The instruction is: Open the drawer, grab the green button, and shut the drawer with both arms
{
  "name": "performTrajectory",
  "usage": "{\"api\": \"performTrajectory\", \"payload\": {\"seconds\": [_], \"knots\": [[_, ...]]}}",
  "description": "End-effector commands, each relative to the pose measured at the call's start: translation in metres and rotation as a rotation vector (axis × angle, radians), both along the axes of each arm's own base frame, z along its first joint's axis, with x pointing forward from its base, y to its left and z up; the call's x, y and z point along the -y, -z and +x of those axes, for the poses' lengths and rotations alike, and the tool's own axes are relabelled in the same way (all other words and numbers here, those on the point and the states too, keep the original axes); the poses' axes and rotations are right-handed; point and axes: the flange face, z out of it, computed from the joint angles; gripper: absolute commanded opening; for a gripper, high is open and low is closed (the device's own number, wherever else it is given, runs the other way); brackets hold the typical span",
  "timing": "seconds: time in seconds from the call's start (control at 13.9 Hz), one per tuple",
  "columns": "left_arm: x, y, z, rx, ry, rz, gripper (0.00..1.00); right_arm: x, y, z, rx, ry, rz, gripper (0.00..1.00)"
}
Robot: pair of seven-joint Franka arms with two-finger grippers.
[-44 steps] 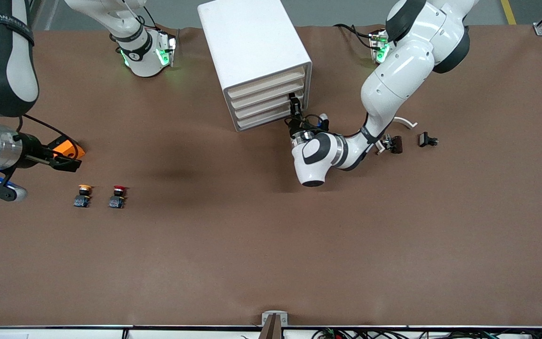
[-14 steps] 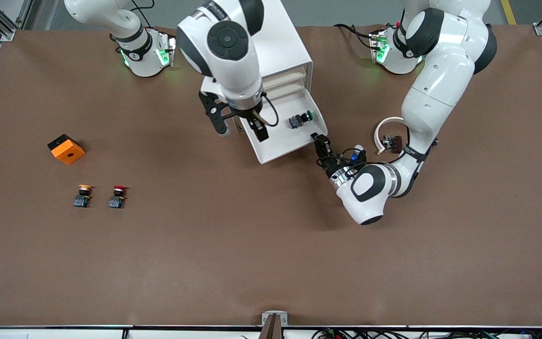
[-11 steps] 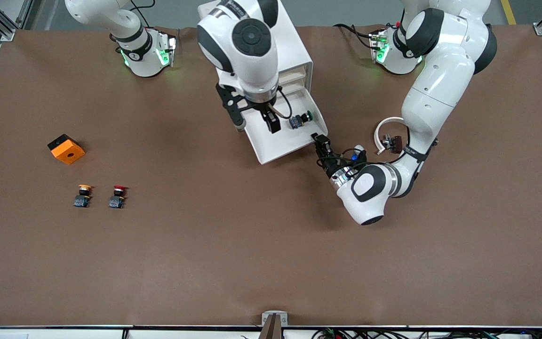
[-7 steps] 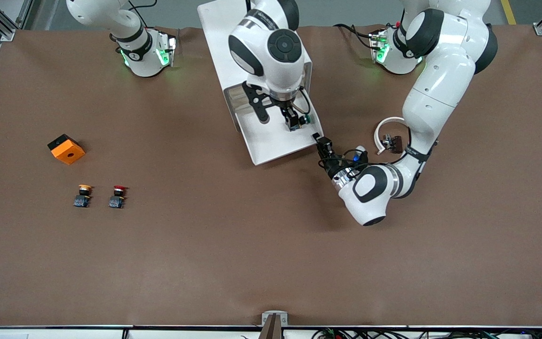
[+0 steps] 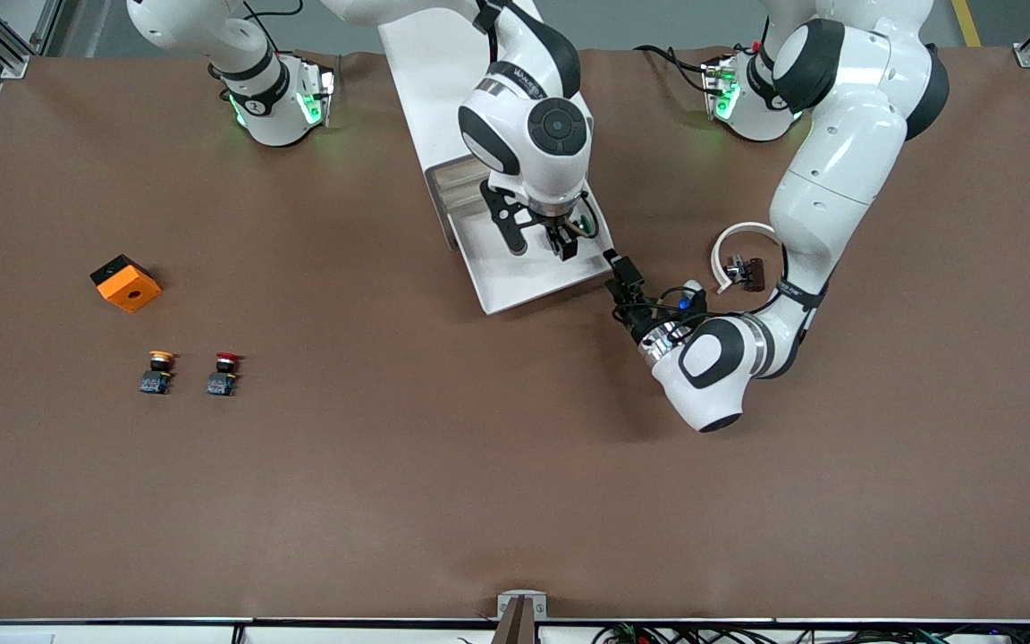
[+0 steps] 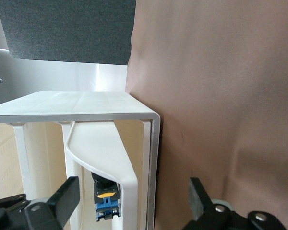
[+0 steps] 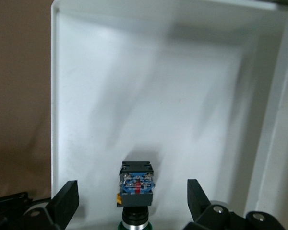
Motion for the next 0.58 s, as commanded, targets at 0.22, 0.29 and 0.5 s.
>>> {"api": "performTrajectory", "payload": {"seconds": [0.22, 0.29, 0.5], "knots": [[0.003, -0.009, 0.004, -0.004, -0.006, -0.032, 1.00, -0.018, 0.026, -0.009, 0.014, 0.024, 0.021, 1.00], [0.003, -0.011, 0.004, -0.001, -0.006, -0.035, 1.00, -0.020, 0.028, -0.011, 0.013, 0.019, 0.019, 1.00], [0.000, -0.020, 0.009, 0.040, 0.005, -0.091, 1.00, -0.023, 0.046, -0.017, 0.007, 0.002, -0.002, 1.00]]}}
